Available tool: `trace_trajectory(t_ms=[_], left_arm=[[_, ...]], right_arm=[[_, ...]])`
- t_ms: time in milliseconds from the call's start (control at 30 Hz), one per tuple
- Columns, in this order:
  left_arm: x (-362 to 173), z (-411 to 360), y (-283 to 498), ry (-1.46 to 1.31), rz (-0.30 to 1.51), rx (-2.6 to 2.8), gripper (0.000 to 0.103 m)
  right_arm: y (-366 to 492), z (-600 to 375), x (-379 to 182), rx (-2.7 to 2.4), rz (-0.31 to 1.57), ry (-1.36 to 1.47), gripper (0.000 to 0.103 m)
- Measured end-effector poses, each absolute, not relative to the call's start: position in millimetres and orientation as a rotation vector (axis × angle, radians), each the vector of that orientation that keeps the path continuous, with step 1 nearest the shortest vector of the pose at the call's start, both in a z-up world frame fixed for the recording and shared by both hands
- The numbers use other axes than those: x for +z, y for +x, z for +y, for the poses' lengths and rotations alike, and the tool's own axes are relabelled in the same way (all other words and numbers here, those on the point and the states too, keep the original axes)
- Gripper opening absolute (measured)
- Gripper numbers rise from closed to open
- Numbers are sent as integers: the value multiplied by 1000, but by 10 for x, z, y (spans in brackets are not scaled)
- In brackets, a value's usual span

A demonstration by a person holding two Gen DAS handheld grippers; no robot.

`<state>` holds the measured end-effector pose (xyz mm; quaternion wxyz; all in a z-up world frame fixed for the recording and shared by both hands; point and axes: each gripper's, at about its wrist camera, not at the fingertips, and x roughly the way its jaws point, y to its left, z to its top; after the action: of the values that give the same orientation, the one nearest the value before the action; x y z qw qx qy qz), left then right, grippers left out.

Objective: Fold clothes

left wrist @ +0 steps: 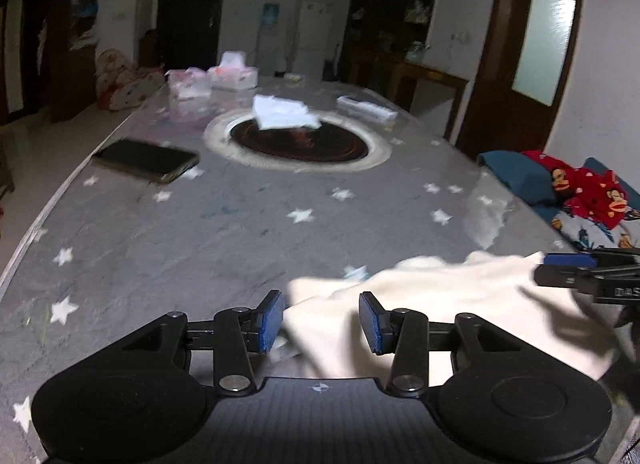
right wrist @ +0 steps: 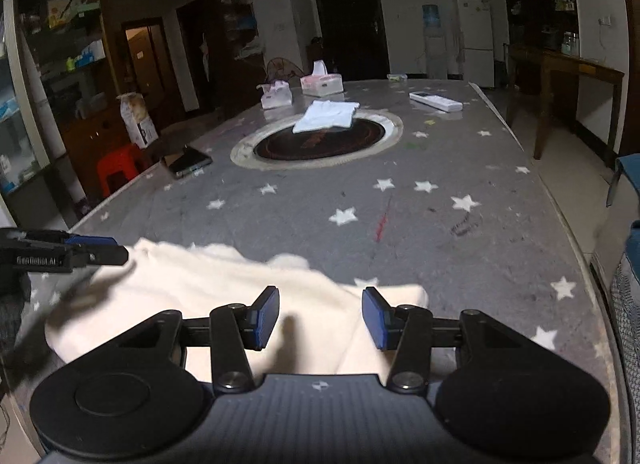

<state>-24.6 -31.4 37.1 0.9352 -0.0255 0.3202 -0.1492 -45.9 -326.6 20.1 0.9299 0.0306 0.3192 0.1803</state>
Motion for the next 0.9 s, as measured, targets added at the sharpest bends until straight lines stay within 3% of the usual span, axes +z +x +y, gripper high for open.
trace_trajectory(t_ms=[300, 900], left_arm=[[310, -823, -19, 3, 670, -434, 45], [202, -862, 151, 11, 716, -385, 47]], right_arm=[[-148, -2936, 129, 416, 699, 14, 47], [-141, -2947, 133, 299, 706, -78, 49]])
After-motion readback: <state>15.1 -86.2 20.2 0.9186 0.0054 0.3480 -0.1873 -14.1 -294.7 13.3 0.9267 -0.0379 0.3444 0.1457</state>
